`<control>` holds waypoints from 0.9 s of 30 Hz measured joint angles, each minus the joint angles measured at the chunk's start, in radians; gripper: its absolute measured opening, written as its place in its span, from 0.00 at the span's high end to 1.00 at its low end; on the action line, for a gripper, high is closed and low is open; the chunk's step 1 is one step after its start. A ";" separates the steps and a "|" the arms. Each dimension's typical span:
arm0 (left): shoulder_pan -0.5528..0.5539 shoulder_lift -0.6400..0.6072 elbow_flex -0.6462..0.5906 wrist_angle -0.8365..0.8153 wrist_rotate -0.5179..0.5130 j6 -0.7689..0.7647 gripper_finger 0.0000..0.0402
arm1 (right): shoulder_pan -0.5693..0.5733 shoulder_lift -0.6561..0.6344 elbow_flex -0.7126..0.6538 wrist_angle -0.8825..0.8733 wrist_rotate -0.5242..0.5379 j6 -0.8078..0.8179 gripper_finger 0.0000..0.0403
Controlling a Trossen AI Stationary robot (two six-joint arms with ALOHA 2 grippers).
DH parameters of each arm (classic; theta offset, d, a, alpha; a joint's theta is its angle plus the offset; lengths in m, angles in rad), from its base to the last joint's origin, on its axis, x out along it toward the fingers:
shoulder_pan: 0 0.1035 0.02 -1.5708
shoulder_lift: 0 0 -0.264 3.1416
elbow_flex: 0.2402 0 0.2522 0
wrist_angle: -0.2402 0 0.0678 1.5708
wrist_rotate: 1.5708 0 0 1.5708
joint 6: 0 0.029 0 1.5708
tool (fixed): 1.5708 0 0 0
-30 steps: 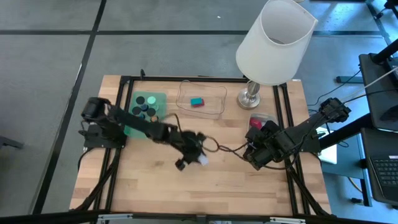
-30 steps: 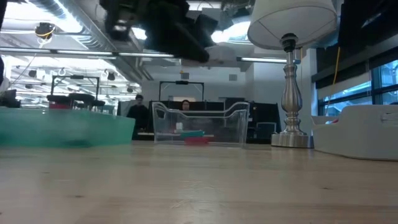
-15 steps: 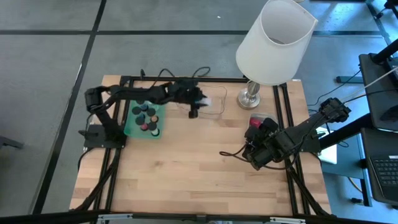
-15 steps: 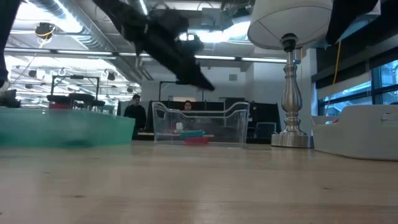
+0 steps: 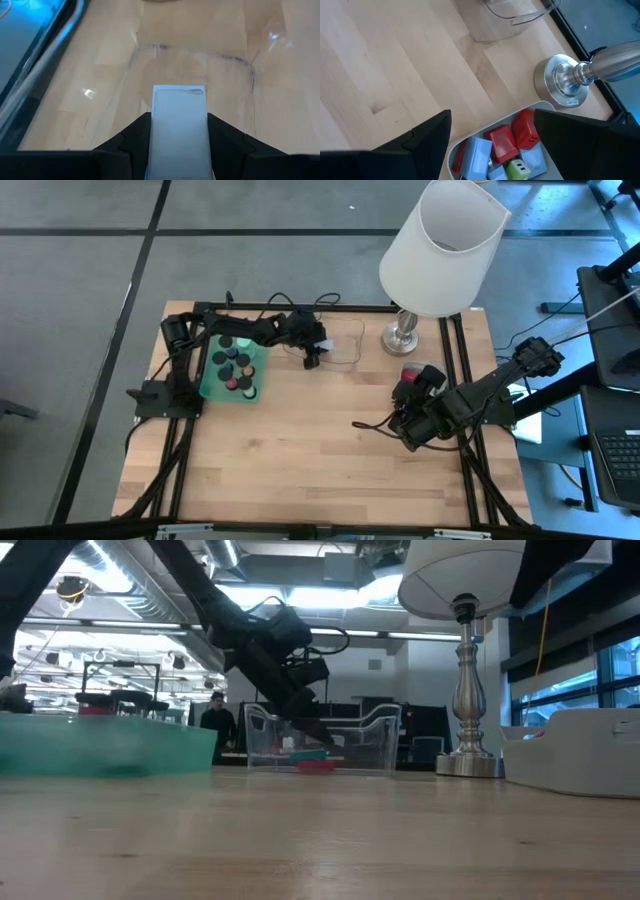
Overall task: Pick & Place Office items
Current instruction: Put the white digital clock into the transparent bin, then return to Home Position
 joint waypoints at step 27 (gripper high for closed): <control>-0.010 -0.129 0.000 -0.010 -0.055 0.070 0.46 | 0.000 0.000 0.000 0.004 0.013 -0.002 0.28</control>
